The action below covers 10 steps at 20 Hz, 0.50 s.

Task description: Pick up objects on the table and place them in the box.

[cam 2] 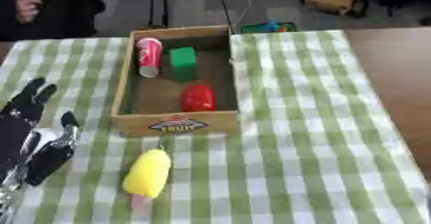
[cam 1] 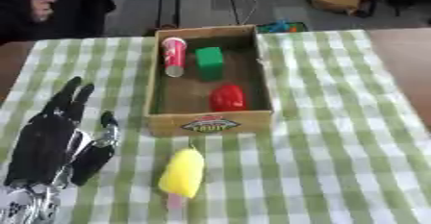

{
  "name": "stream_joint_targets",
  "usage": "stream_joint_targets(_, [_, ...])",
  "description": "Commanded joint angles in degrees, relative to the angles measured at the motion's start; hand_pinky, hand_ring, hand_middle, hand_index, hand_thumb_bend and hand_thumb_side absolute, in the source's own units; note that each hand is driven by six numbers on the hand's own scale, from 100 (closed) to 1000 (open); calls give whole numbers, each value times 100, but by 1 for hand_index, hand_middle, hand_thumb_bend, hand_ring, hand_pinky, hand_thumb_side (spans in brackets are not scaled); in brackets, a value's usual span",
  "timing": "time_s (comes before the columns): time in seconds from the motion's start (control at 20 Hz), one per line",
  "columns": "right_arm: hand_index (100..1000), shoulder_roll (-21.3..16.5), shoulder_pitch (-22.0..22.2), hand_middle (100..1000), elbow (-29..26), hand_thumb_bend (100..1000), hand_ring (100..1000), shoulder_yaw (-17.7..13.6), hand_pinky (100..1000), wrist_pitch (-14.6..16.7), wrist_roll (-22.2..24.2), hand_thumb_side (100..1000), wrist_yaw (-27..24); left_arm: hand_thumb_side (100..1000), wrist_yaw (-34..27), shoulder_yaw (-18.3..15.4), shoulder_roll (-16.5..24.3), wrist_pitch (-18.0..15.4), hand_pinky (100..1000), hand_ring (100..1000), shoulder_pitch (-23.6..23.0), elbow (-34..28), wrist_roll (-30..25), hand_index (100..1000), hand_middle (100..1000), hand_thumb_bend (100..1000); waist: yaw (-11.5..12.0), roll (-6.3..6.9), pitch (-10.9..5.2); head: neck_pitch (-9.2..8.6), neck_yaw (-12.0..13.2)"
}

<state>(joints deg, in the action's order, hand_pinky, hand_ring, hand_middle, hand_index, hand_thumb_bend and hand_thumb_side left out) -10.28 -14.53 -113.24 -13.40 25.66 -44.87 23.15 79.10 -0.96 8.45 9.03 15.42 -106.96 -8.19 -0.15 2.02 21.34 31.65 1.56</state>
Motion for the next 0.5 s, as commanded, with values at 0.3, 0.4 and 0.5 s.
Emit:
stream_joint_targets(0.3, [454,-34,-7,318,-135,100,432,-33,420,107,-82,759,19,1000,57,-89,117,-11,810,987,250,272,-51,1000,1000,100,-33,-15,-69,-52,48])
stream_joint_targets(0.4, [454,-38,-4,317,-135,100,432,-34,419,108,-83,760,16,1000,243,-133,193,-30,880,1000,300,289,-66,1000,1000,100,-40,-15,-58,-66,60])
stream_joint_targets(0.5, [454,-41,-1,317,-135,100,432,-36,419,107,-82,759,13,1000,394,-156,243,-53,954,1000,330,282,-98,1000,1000,100,-39,-13,-52,-69,65])
